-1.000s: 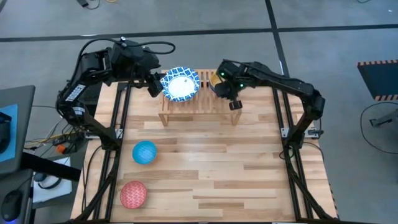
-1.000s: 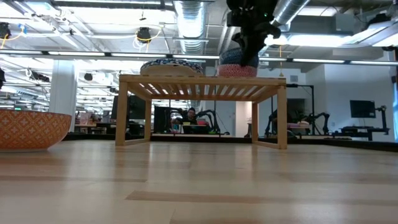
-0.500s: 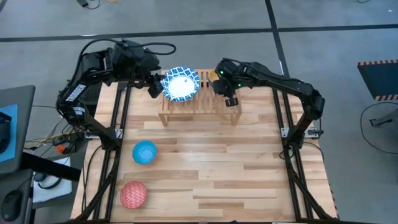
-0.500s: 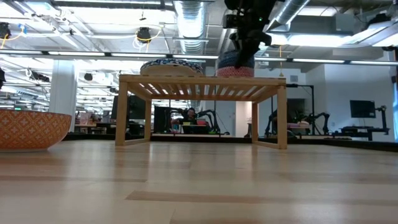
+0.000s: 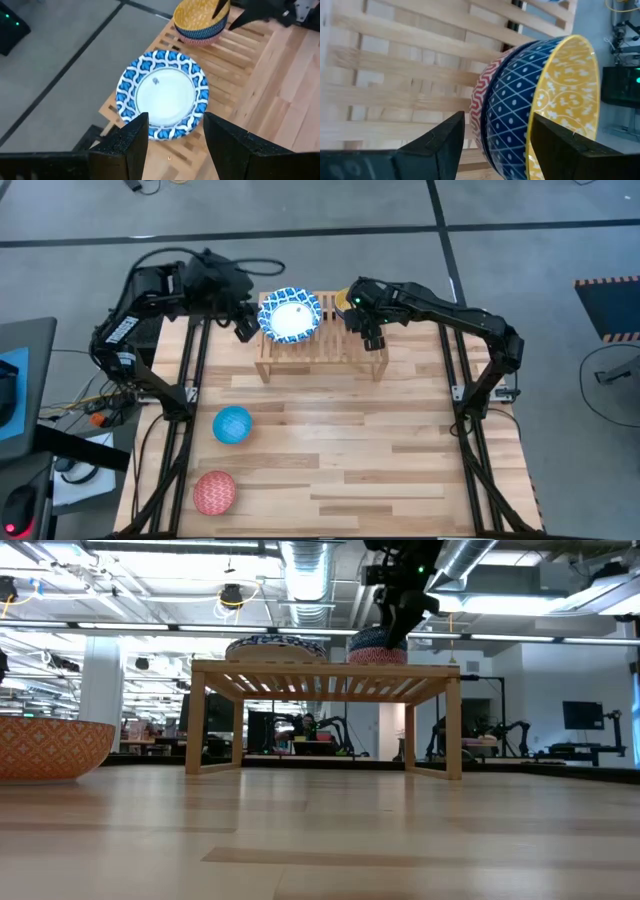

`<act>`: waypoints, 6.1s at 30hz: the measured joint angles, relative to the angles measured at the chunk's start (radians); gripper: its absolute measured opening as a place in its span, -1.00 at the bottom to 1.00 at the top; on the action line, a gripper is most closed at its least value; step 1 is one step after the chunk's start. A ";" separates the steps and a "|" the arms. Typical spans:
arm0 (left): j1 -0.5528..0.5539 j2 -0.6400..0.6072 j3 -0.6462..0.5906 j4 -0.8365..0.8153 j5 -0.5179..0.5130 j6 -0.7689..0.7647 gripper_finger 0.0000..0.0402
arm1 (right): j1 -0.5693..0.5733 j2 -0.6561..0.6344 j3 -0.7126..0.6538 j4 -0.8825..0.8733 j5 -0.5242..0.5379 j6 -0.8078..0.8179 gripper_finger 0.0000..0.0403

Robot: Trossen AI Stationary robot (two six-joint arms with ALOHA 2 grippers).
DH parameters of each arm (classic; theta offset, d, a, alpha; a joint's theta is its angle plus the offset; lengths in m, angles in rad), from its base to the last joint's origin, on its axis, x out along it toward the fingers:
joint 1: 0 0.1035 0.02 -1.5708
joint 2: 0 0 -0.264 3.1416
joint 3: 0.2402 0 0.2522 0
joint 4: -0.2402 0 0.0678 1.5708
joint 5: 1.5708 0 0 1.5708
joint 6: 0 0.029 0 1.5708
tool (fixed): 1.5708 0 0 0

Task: Place and stack bowls onto a shelf
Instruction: Stack the blue yellow patterned bowl on top of the red blue patterned bowl on the shelf, then stack the orange blue patterned bowl on top of the blue yellow patterned bowl on the shelf

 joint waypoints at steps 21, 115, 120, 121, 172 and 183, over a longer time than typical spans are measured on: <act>-0.103 -0.339 -0.844 0.428 0.015 -0.273 -0.14 | 0.029 -0.103 0.001 -0.019 -0.084 0.136 0.19; -0.210 0.362 -0.055 -0.014 0.245 -0.120 -0.98 | 0.621 -0.037 0.000 0.158 -0.007 -0.040 -0.06; -0.191 0.362 -0.054 -0.012 0.354 0.032 -0.98 | 0.625 -0.037 0.000 0.138 -0.002 -0.103 -0.07; -0.189 0.362 -0.051 -0.012 0.393 0.080 -0.98 | 0.624 -0.037 0.000 0.128 -0.001 -0.117 -0.07; -0.325 0.349 -0.057 0.497 -0.685 -0.247 -0.98 | 0.684 -0.243 0.001 0.030 0.785 1.026 -0.07; -0.217 0.334 -0.055 0.520 -0.300 -0.204 -0.98 | 0.697 -0.194 0.000 0.057 0.623 0.385 -0.07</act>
